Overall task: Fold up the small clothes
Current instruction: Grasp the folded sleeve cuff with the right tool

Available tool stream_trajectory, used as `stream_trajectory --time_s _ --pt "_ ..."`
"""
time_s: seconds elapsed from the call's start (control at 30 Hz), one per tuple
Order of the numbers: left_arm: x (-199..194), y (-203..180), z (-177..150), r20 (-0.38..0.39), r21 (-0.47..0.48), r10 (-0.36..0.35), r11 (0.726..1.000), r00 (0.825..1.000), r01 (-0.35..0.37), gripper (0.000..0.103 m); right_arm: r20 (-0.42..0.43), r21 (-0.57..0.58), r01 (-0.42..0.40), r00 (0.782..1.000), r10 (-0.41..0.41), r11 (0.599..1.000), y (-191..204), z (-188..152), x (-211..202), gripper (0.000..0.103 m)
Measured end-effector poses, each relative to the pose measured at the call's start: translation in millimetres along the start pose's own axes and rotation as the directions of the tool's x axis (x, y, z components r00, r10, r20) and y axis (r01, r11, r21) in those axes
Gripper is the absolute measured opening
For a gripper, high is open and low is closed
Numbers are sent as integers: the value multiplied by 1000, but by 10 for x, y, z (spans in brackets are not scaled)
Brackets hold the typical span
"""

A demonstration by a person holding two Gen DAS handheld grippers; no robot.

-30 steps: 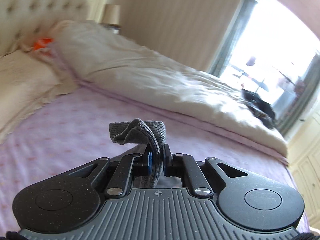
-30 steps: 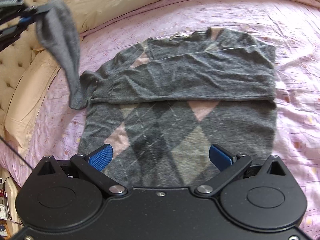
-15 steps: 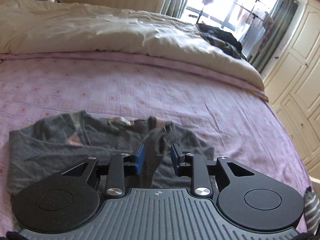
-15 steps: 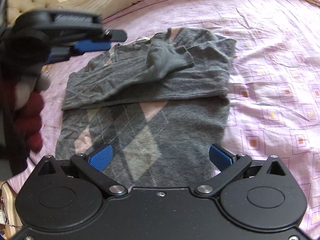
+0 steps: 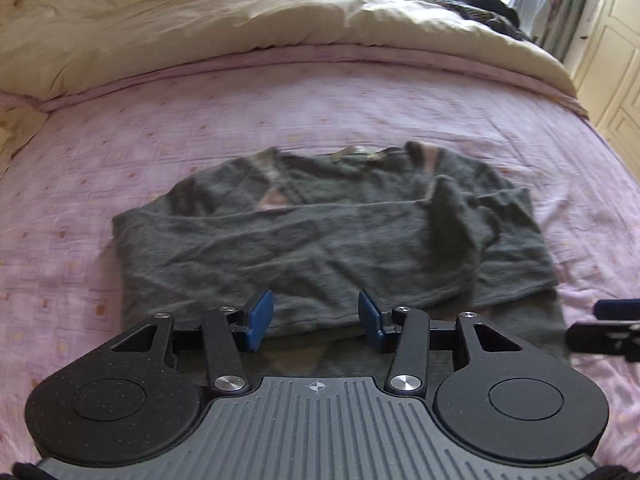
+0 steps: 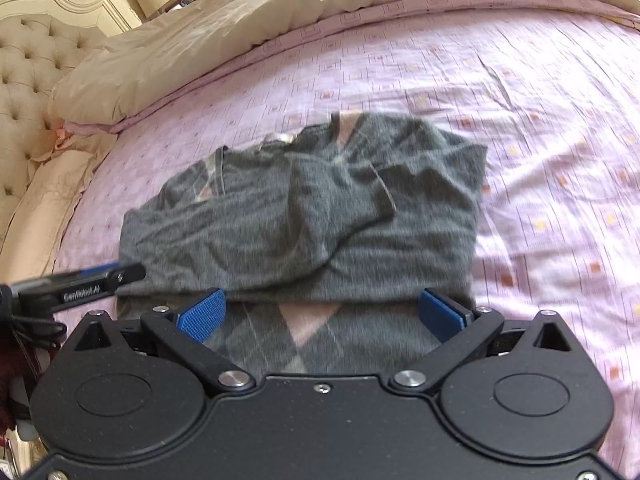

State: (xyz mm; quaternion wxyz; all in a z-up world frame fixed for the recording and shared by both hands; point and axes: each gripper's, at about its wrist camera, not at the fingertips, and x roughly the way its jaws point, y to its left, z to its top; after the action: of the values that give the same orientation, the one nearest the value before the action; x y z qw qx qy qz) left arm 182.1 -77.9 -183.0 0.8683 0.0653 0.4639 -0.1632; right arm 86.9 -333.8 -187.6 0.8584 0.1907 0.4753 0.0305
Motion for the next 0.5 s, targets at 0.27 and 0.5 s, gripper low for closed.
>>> stream_trajectory --time_s 0.27,0.5 --pt "359 625 -7 -56 -100 109 988 992 -114 46 27 -30 62 998 -61 998 -5 422 305 103" --pt "609 796 -162 -72 -172 106 978 992 -117 55 14 -88 164 986 -163 983 -25 565 610 67"
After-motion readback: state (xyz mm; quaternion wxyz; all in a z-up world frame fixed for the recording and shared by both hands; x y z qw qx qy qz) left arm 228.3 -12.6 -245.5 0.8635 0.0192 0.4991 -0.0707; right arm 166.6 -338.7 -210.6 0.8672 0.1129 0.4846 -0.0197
